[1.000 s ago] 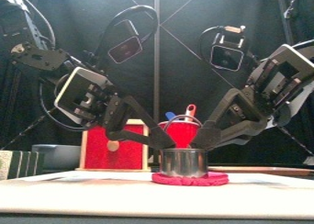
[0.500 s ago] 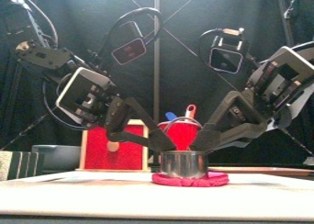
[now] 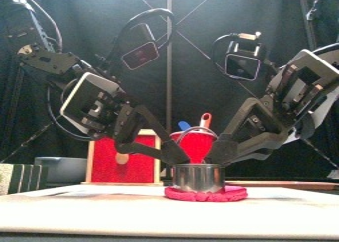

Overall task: Get the cutter from the drawer then cut the dough then place the extra dough in the bowl
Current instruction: Cut the dough

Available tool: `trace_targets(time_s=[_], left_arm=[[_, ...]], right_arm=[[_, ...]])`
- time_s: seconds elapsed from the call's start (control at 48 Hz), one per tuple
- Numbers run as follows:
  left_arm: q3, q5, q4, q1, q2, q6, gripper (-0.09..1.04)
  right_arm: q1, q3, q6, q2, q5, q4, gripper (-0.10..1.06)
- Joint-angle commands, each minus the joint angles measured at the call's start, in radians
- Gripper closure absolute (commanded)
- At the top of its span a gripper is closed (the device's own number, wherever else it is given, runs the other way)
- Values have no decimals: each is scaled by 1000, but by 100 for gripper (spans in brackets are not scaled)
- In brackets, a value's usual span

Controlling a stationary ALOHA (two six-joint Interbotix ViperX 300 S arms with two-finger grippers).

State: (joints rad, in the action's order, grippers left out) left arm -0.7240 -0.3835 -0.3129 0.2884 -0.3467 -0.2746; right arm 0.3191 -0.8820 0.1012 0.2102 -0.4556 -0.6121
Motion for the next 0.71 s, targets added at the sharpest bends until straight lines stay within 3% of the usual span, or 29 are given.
trace_targets(time_s=[0.021,0.708], left_arm=[[-17,103,6,40,-103,-2,56],[-8,140,5,35,-110,0,56]], right_arm=[[-20,-17,-17,64,63,-20,50],[-34,-18,-15,80,74,-20,50]])
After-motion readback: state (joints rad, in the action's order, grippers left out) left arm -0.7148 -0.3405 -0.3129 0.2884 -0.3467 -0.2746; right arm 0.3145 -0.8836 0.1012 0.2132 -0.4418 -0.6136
